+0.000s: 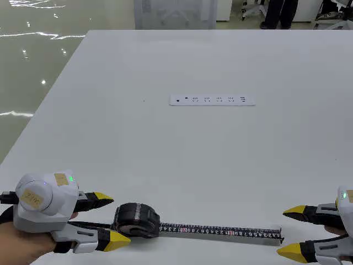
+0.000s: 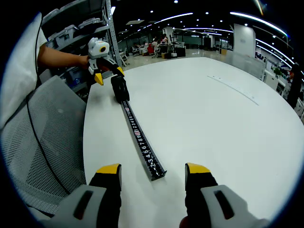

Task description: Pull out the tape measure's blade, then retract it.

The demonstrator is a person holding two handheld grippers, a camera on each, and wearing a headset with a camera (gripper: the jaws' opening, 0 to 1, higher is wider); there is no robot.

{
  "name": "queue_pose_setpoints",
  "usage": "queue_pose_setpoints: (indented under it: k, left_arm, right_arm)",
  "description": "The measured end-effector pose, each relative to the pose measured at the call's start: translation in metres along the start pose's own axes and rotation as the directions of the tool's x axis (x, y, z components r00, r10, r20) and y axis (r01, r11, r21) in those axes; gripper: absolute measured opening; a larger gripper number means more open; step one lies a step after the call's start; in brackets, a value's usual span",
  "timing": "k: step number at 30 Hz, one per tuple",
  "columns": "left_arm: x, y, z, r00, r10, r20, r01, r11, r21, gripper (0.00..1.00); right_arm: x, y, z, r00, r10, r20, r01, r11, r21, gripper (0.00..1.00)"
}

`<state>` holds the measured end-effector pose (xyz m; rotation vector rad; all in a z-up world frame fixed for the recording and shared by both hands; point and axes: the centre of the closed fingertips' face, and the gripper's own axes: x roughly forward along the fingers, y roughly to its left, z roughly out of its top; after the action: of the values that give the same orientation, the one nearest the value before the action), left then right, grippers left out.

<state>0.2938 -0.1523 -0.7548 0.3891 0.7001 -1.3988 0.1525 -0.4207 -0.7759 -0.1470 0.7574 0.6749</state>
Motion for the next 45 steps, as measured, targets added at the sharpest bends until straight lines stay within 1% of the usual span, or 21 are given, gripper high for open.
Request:
queue_pose_setpoints:
  k: [4,6,9,10,12,14,15,17,21,22,24,26,27,29,30,32,35,37,42,43,45]
  left_arm:
    - [-0.004,-0.003,0.001,0.9998,0.014,0.016,-0.014,0.999,-0.031,0.63]
    - [-0.006,-0.005,0.001,0.9995,0.023,0.022,-0.022,0.999,-0.045,0.66]
    - [-0.009,-0.006,-0.001,0.9987,0.039,0.034,-0.037,0.998,-0.059,0.68]
    - [-0.01,-0.007,-0.001,0.998,0.05,0.038,-0.048,0.996,-0.069,0.68]
    - [-0.013,-0.008,-0.001,0.9966,0.065,0.05,-0.061,0.995,-0.079,0.72]
    - [-0.014,-0.009,-0.001,0.9954,0.077,0.057,-0.072,0.993,-0.093,0.74]
    - [-0.016,-0.01,-0.001,0.9944,0.086,0.062,-0.079,0.992,-0.102,0.75]
    - [-0.017,-0.011,-0.002,0.9929,0.099,0.067,-0.091,0.989,-0.114,0.77]
    - [-0.02,-0.014,-0.005,0.9903,0.118,0.073,-0.108,0.985,-0.137,0.8]
    - [-0.021,-0.013,-0.005,0.9879,0.134,0.078,-0.122,0.983,-0.14,0.81]
    - [-0.023,-0.015,-0.005,0.9872,0.136,0.084,-0.122,0.98,-0.157,0.83]
    - [-0.027,-0.015,-0.004,0.9827,0.159,0.095,-0.142,0.976,-0.165,0.85]
    - [-0.03,-0.013,-0.003,0.9781,0.178,0.108,-0.157,0.971,-0.179,0.87]
    - [-0.035,-0.014,-0.001,0.9741,0.185,0.13,-0.157,0.967,-0.2,0.88]
    - [-0.039,-0.012,-0.001,0.9689,0.206,0.137,-0.175,0.962,-0.21,0.88]
    - [-0.043,-0.013,-0.004,0.9672,0.214,0.137,-0.181,0.958,-0.221,0.88]
    - [-0.047,-0.014,-0.008,0.9624,0.233,0.139,-0.197,0.953,-0.231,0.88]
    - [-0.05,-0.014,-0.01,0.959,0.241,0.149,-0.2,0.948,-0.246,0.89]
    - [-0.053,-0.015,-0.018,0.9573,0.249,0.146,-0.207,0.944,-0.255,0.92]
    - [-0.054,-0.015,-0.018,0.9544,0.257,0.152,-0.209,0.939,-0.272,0.92]
    - [-0.055,-0.015,-0.018,0.9505,0.266,0.161,-0.215,0.936,-0.278,0.93]
  right_arm:
    - [-0.003,0.001,0.0,0.9998,-0.017,0.006,0.017,1.0,0.003,0.57]
    - [-0.004,0.002,0.0,0.9998,-0.012,0.013,0.012,1.0,0.023,0.59]
    - [-0.006,0.003,0.0,0.9995,-0.026,0.02,0.025,0.999,0.028,0.6]
    - [-0.007,0.004,0.001,0.9991,-0.032,0.028,0.031,0.999,0.038,0.61]
    - [-0.009,0.004,0.001,0.9979,-0.056,0.032,0.055,0.998,0.032,0.64]
    - [-0.011,0.004,0.002,0.9969,-0.068,0.04,0.067,0.997,0.038,0.68]
    - [-0.012,0.004,0.003,0.9953,-0.085,0.045,0.084,0.996,0.036,0.7]
    - [-0.015,0.007,0.004,0.994,-0.098,0.048,0.096,0.994,0.043,0.73]
    - [-0.019,0.01,0.003,0.9918,-0.118,0.05,0.115,0.992,0.056,0.77]
    - [-0.02,0.01,0.002,0.9902,-0.131,0.049,0.128,0.99,0.057,0.78]
    - [-0.022,0.009,0.001,0.9868,-0.155,0.047,0.152,0.986,0.063,0.8]
    - [-0.025,0.01,0.002,0.9826,-0.177,0.055,0.173,0.982,0.069,0.82]
    - [-0.026,0.009,0.003,0.9797,-0.19,0.065,0.184,0.979,0.083,0.82]
    - [-0.028,0.009,0.003,0.9771,-0.2,0.072,0.194,0.977,0.088,0.83]
    - [-0.028,0.009,0.003,0.9747,-0.21,0.076,0.203,0.975,0.088,0.83]
    - [-0.028,0.01,0.004,0.973,-0.216,0.081,0.208,0.973,0.1,0.83]
    - [-0.028,0.014,0.004,0.971,-0.224,0.083,0.216,0.972,0.098,0.84]
    - [-0.03,0.016,0.005,0.9664,-0.236,0.103,0.224,0.968,0.112,0.84]
    - [-0.032,0.021,0.002,0.963,-0.248,0.105,0.235,0.964,0.121,0.85]
    - [-0.033,0.022,0.002,0.9621,-0.251,0.106,0.237,0.963,0.13,0.85]
    - [-0.035,0.025,0.002,0.9595,-0.26,0.108,0.245,0.96,0.135,0.86]
